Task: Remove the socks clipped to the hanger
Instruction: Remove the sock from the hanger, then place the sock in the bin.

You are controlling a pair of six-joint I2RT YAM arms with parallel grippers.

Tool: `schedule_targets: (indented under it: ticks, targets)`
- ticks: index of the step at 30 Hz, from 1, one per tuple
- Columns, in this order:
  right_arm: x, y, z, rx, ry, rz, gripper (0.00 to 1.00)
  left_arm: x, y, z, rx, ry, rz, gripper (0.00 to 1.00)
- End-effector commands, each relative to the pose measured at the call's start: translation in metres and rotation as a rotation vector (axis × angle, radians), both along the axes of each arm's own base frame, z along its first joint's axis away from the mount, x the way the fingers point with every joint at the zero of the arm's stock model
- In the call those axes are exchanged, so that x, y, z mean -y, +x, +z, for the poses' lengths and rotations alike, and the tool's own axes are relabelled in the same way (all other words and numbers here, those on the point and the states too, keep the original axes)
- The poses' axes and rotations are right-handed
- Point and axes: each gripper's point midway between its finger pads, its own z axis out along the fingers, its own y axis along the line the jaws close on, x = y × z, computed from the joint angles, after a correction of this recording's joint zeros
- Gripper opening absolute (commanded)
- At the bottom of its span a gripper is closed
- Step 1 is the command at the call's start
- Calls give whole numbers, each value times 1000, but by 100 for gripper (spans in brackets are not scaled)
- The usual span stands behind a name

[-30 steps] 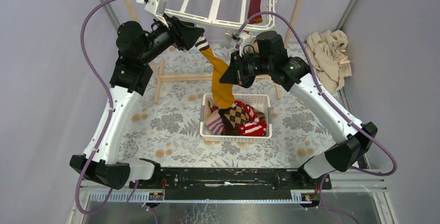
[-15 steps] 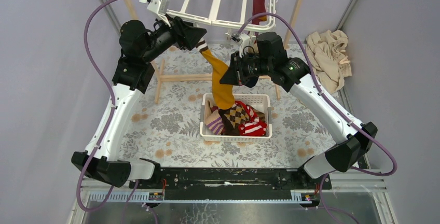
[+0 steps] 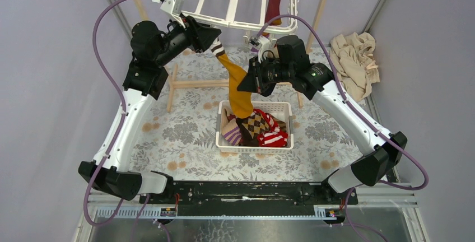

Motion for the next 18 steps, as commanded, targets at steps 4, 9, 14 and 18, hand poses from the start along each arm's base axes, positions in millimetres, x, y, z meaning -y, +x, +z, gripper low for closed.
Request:
schedule_targets:
  ticks: [4, 9, 14, 18]
  targets:
    - [3, -7, 22, 55, 55, 21, 0, -1, 4, 9, 42, -11, -3, 31]
    - [4, -10, 19, 49, 52, 23, 0, -1, 9, 5, 7, 3, 6, 7]
    - [10, -17, 6, 26, 32, 14, 0, -3, 6, 8, 14, 1, 14, 12]
    - [19, -26, -16, -8, 1, 3, 0, -5, 2, 10, 10, -1, 22, 30]
